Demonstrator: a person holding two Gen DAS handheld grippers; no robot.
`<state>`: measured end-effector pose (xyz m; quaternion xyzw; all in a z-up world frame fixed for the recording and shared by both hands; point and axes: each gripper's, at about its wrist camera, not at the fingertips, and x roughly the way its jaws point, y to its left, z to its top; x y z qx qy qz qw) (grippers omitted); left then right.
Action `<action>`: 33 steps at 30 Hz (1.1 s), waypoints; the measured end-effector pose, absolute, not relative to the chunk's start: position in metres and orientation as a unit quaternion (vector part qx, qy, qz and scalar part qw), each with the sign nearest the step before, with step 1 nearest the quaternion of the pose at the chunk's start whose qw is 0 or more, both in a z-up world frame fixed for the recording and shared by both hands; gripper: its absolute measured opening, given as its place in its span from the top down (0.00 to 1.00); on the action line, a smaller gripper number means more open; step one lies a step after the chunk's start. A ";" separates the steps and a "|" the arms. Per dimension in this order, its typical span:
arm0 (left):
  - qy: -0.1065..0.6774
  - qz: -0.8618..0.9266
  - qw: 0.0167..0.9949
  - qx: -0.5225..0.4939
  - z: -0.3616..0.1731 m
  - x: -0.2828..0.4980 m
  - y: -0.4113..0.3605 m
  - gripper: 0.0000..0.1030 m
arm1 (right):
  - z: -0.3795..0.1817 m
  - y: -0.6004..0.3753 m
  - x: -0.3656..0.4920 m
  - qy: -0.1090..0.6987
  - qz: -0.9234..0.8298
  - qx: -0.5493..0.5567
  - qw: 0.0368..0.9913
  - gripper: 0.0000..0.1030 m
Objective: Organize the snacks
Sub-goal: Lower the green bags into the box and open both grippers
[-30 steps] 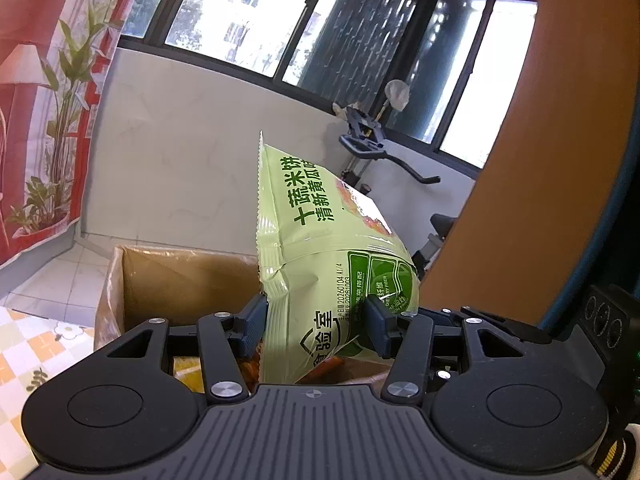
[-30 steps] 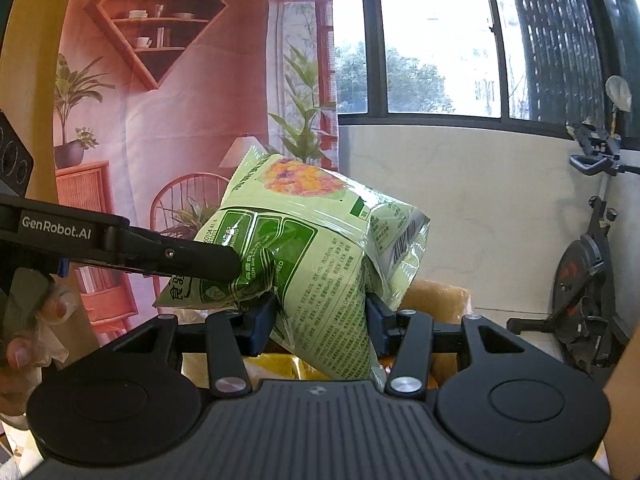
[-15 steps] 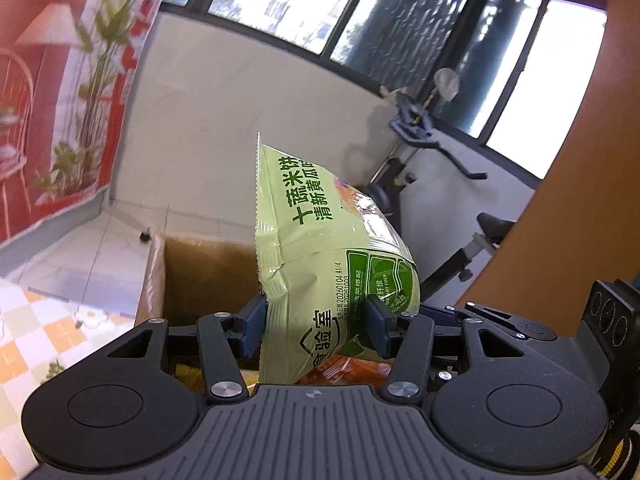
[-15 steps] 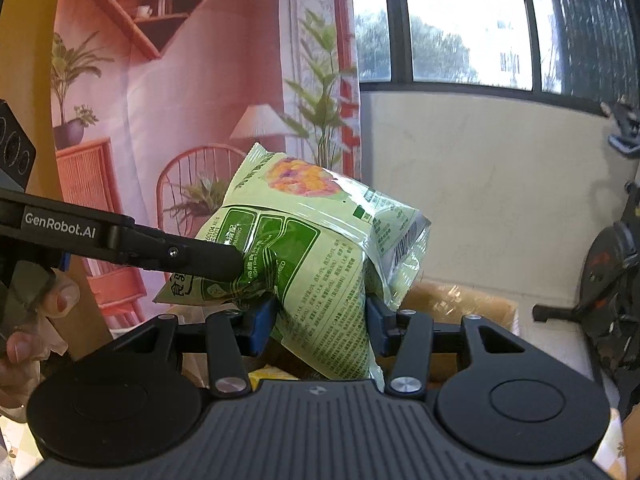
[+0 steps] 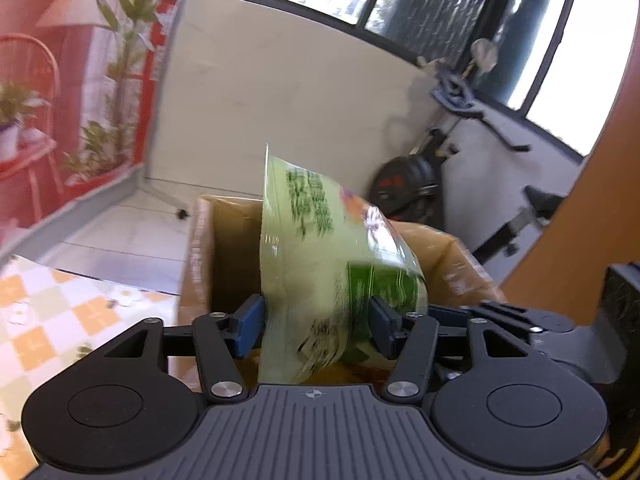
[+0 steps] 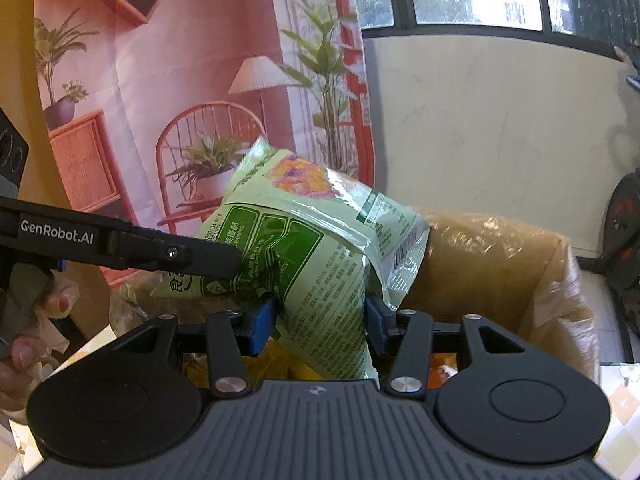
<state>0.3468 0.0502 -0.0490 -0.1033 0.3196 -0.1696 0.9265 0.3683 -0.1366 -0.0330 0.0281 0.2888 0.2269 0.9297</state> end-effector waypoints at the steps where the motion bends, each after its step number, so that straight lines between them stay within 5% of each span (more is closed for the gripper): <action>1: 0.319 -0.156 0.930 -0.091 -0.048 0.346 0.050 0.36 | -0.034 -0.136 0.370 0.292 0.228 0.025 0.929 0.51; 21: 0.297 -0.136 0.941 -0.086 -0.037 0.333 0.059 0.36 | -0.035 -0.131 0.376 0.324 0.136 0.011 0.936 0.50; 33: 0.268 -0.133 0.952 -0.060 -0.023 0.299 0.052 0.36 | -0.004 -0.128 0.326 0.263 0.144 -0.004 0.954 0.50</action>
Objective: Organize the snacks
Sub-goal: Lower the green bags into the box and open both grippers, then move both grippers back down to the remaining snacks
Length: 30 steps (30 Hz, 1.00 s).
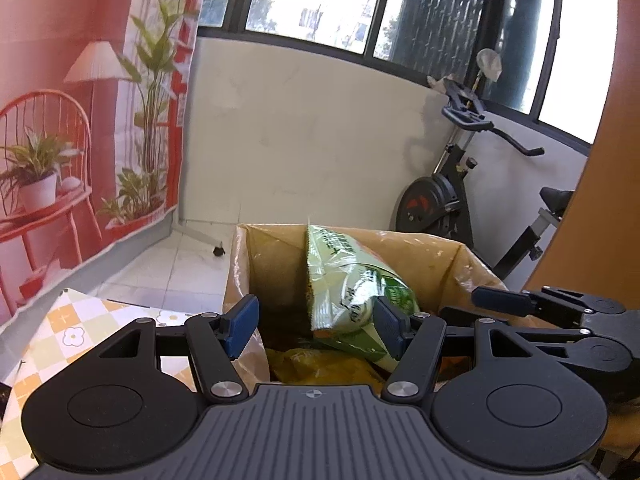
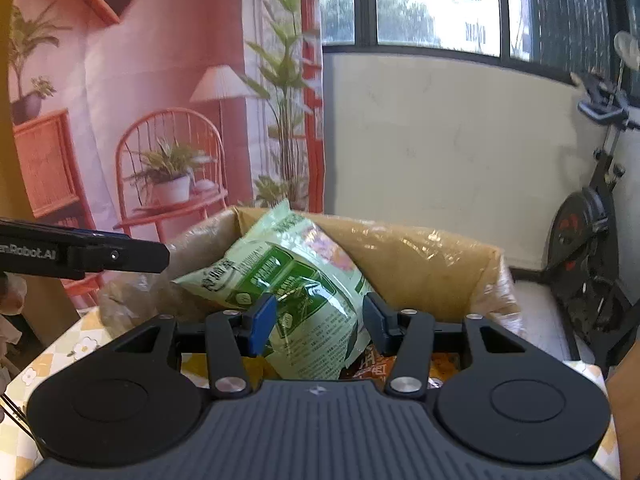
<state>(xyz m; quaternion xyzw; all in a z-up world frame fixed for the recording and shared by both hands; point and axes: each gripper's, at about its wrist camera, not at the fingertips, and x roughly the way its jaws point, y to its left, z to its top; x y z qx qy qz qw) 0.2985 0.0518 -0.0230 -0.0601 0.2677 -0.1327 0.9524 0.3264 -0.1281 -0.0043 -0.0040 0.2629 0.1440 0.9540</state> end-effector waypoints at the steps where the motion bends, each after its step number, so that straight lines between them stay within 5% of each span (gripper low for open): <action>1: 0.265 -0.132 0.954 -0.057 -0.022 0.294 0.051 0.36 | -0.003 -0.130 0.320 0.254 0.148 -0.002 0.956 0.50; 20: 0.228 -0.104 0.966 -0.068 -0.047 0.208 0.065 0.36 | -0.019 -0.178 0.198 0.148 0.127 0.036 0.980 0.50; 30: 0.261 -0.095 0.958 -0.067 -0.099 0.196 0.058 0.36 | -0.076 -0.206 0.166 0.185 0.080 0.050 0.978 0.50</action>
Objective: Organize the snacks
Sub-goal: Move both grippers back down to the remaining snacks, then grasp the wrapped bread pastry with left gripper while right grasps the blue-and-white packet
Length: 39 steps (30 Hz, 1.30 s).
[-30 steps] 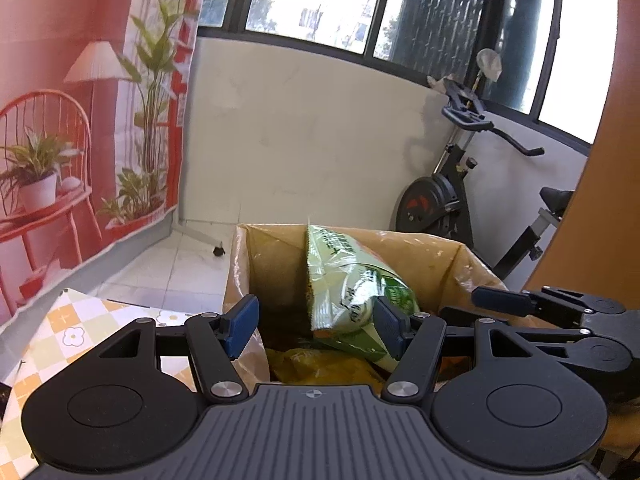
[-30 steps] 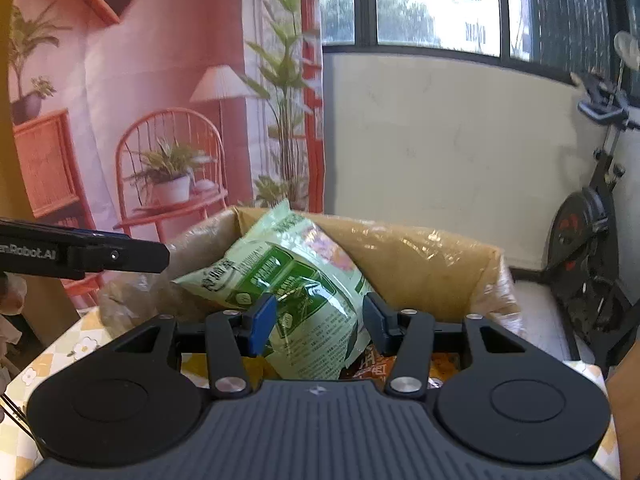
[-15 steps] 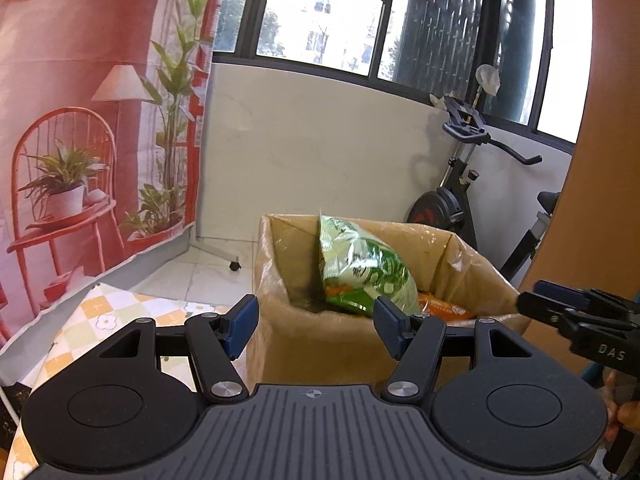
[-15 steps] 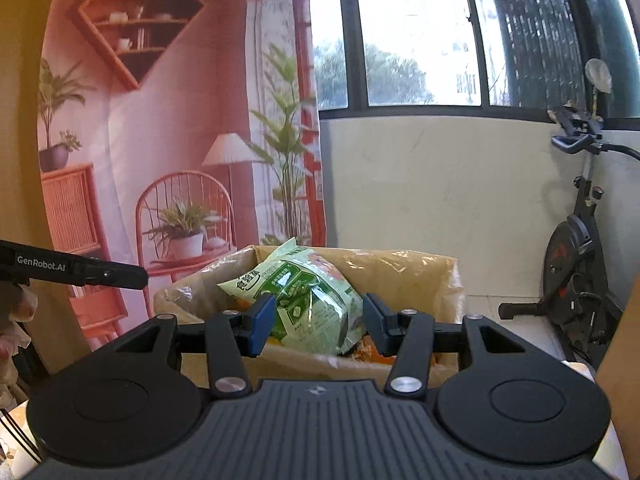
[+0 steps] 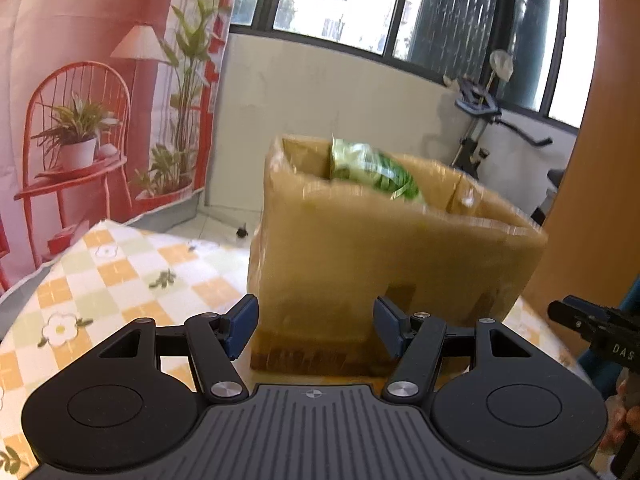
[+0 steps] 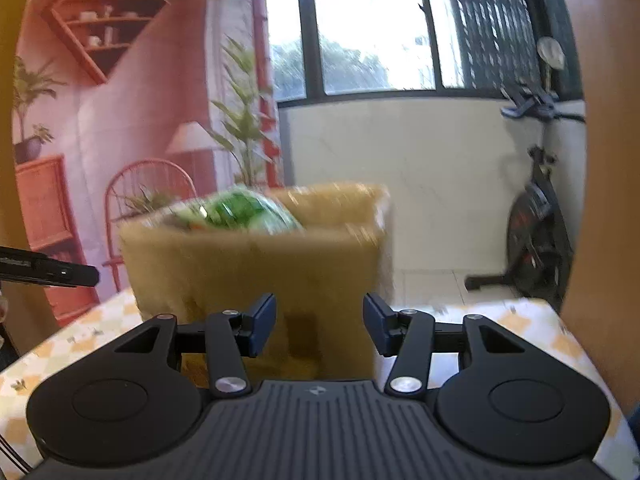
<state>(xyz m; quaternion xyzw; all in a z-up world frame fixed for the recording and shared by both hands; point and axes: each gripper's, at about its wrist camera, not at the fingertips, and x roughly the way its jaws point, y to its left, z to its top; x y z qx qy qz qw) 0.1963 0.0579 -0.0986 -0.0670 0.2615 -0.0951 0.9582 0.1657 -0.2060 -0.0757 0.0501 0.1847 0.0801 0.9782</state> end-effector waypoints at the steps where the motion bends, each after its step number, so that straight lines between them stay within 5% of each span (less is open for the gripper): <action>1: 0.263 -0.093 0.958 -0.064 -0.103 0.195 0.058 0.36 | -0.082 -0.209 0.164 0.189 0.074 0.052 0.978 0.50; 39: 0.336 -0.086 0.936 -0.052 -0.169 0.190 0.042 0.36 | -0.202 -0.168 0.181 0.306 0.076 0.031 0.948 0.49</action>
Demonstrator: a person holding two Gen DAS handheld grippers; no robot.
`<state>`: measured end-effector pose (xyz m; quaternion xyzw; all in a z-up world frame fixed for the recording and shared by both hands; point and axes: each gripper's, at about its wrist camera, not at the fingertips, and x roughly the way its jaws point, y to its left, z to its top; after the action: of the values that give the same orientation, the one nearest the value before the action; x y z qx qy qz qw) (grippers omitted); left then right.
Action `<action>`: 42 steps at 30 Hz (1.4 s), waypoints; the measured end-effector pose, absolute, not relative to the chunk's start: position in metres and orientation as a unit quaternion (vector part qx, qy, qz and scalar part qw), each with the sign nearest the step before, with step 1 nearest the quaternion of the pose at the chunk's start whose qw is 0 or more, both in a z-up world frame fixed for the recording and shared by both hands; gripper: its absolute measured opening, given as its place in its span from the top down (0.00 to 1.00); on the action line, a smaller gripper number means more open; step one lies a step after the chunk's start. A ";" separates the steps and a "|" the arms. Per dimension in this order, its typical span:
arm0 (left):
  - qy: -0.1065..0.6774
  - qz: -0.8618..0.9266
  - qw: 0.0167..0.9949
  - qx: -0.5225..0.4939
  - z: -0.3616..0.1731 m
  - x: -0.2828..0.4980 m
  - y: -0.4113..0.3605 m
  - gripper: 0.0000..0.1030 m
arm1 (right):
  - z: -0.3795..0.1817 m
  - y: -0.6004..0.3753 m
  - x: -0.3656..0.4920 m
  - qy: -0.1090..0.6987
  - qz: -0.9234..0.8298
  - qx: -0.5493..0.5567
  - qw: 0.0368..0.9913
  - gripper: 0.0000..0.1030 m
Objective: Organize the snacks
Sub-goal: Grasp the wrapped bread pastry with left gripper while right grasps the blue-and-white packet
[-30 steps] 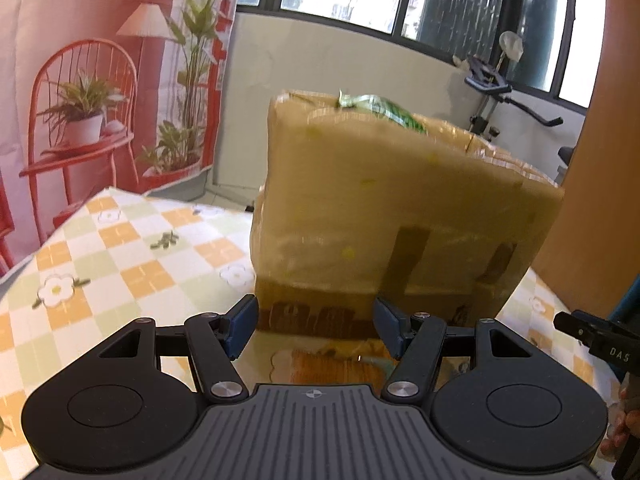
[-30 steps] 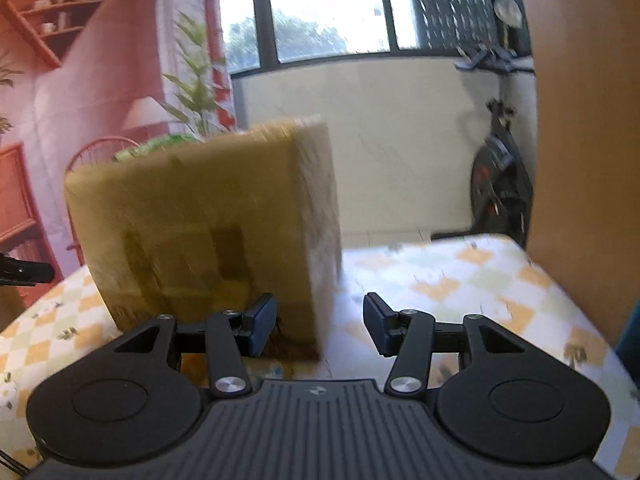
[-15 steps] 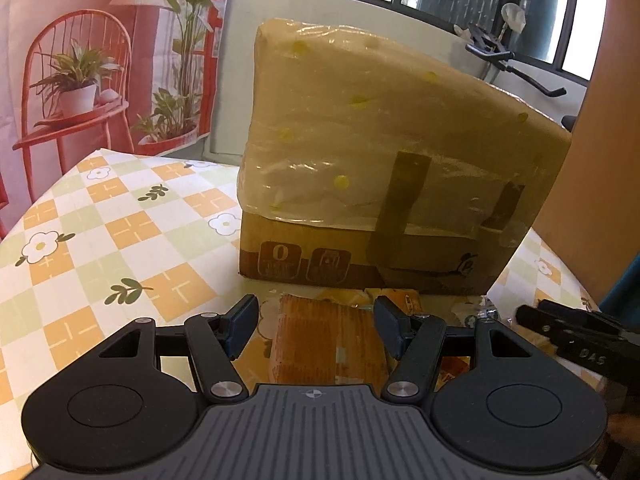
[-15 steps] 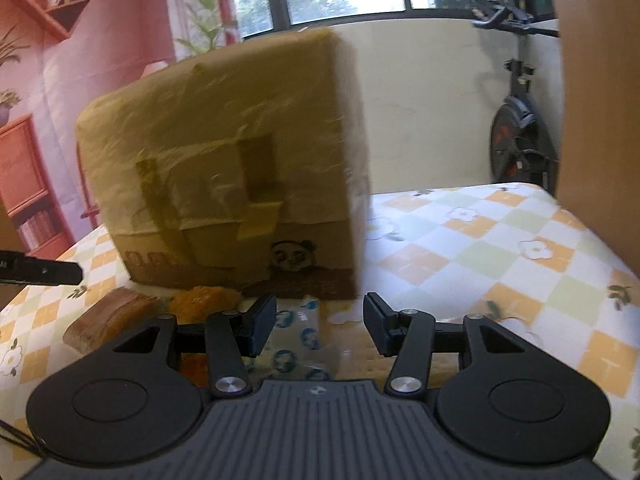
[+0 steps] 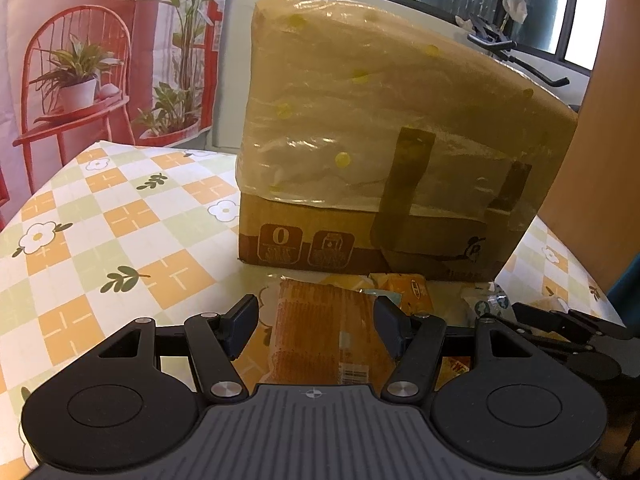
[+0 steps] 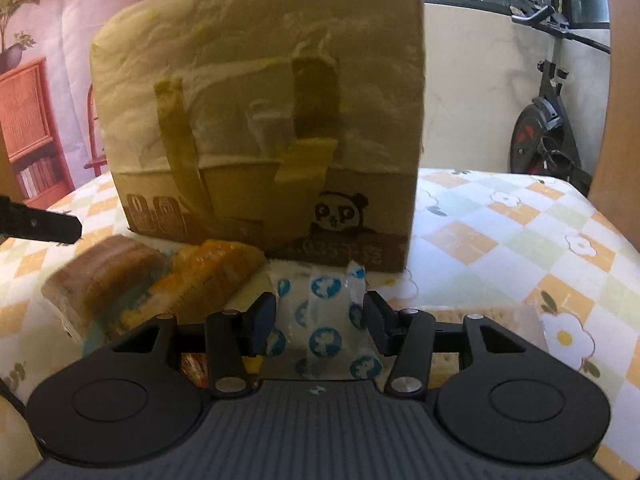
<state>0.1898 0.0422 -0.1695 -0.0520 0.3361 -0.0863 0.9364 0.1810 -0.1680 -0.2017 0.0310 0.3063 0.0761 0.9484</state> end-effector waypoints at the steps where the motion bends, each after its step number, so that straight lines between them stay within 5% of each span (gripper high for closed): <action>1: 0.337 -0.087 0.936 -0.051 -0.171 0.190 0.041 0.36 | -0.202 -0.169 0.180 0.304 0.074 0.036 0.949 0.49; 12: 0.338 -0.087 0.937 -0.029 -0.176 0.190 0.028 0.31 | -0.205 -0.158 0.177 0.294 0.078 -0.003 0.953 0.49; 19: 0.348 -0.088 0.933 0.007 -0.182 0.198 0.013 0.20 | -0.205 -0.165 0.178 0.293 0.083 0.021 0.952 0.49; 42: 0.340 -0.060 0.938 -0.028 -0.202 0.191 0.031 0.28 | -0.207 -0.167 0.181 0.302 0.082 0.027 0.949 0.49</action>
<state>0.1914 0.0308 -0.2020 -0.0279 0.3395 -0.0605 0.9382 0.1813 -0.1670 -0.2070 0.0271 0.3017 0.0825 0.9494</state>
